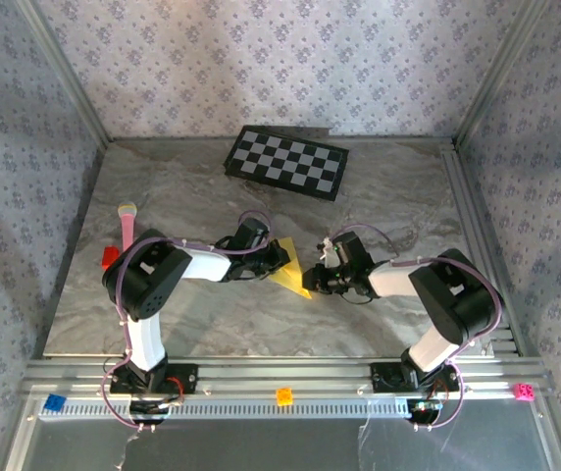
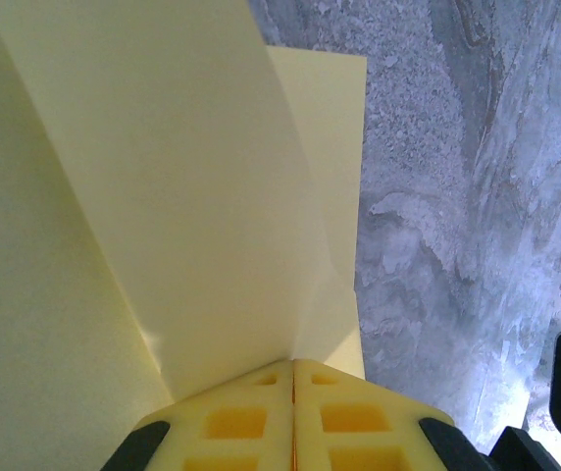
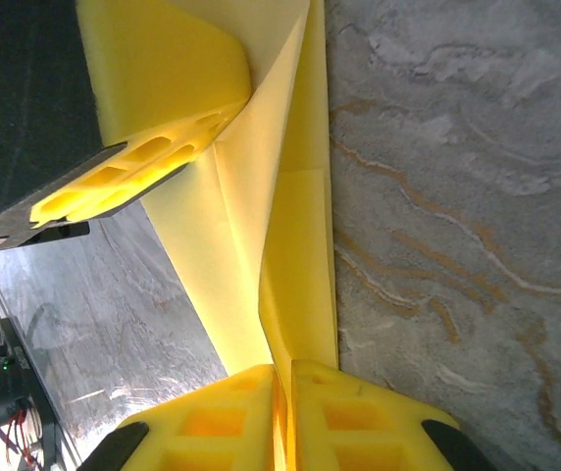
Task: Fold a paper plane with a square sheet of paper (pick it up from the middle)
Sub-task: Fourth fold the wing at the center of the table.
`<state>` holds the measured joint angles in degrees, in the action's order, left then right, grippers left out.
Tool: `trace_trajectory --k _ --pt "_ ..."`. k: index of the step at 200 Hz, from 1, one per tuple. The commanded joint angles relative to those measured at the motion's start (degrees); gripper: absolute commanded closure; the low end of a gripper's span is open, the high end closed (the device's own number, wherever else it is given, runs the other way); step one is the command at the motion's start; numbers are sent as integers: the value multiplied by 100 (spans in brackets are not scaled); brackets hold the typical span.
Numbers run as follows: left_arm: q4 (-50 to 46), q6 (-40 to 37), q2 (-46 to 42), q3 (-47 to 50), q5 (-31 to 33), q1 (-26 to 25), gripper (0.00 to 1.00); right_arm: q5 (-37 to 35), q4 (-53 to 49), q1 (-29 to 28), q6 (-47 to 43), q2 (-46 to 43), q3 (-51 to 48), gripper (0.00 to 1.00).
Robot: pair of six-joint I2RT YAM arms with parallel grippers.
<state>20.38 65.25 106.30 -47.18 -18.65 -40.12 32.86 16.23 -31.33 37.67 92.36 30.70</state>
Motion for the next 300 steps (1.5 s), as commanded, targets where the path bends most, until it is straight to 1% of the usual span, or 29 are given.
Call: trace_trajectory --k 1,34,37,45,85,137,167,183,199,242,265,281,300 --pt "-212 25 26 123 147 48 91 141 -737 13 -124 239 -71 87" --pt "-211 28 40 131 157 54 91 176 -1043 31 -120 43 14 84" --pt "-204 24 40 137 155 54 91 177 -1094 37 -299 28 29 84" --pt "-202 29 49 130 150 54 91 146 -1235 53 -405 -10 54 84" --pt "-159 47 49 147 134 53 91 109 -1565 105 -616 -67 60 82" --pt "-190 49 27 152 143 52 91 139 -1763 101 -838 -87 68 87" --pt "-200 41 22 139 143 56 91 61 -1998 110 -936 -151 103 86" --pt "-198 40 22 148 143 56 91 71 -2046 110 -959 -223 98 84" --pt "-201 51 18 148 143 49 91 55 -2238 110 -1035 -233 153 84" --pt "-187 58 13 160 152 49 91 -86 -2374 118 -1148 -168 173 88" --pt "-200 64 13 148 156 46 91 4 -2392 120 -1183 -120 200 91" --pt "-206 58 5 139 153 57 91 10 -2434 119 -1174 -168 202 87" --pt "-214 54 -6 148 178 54 91 36 -2537 121 -1217 -259 211 88"
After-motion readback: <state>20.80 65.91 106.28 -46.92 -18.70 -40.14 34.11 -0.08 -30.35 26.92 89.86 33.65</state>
